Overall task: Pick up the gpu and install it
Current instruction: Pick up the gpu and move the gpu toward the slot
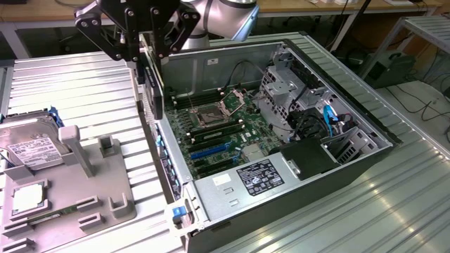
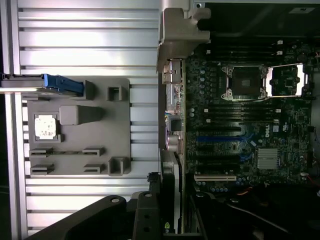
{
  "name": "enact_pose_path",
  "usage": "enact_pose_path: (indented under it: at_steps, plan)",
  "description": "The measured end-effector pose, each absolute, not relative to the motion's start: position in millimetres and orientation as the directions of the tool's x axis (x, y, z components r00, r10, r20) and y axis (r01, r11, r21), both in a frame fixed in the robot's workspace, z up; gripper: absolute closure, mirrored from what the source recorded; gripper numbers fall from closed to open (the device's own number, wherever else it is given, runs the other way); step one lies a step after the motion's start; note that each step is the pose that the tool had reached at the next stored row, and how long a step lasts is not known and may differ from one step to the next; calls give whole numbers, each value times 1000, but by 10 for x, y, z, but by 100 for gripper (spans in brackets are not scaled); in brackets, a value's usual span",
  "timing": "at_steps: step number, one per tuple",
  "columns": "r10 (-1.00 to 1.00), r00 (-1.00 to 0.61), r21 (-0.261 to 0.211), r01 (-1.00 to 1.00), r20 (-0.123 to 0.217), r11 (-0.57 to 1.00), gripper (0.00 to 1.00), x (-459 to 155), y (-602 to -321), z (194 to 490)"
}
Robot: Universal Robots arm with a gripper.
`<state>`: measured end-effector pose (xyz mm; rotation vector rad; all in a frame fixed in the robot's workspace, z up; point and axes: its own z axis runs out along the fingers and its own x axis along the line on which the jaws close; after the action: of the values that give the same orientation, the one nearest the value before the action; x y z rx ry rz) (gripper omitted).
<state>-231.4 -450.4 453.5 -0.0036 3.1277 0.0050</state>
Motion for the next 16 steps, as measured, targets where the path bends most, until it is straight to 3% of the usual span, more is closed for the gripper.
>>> enact_pose_path:
  at_steps: [16]
  plan:
    - [-2,-1000,3,-2,-14,1000,72,-2181,-4504,4531]
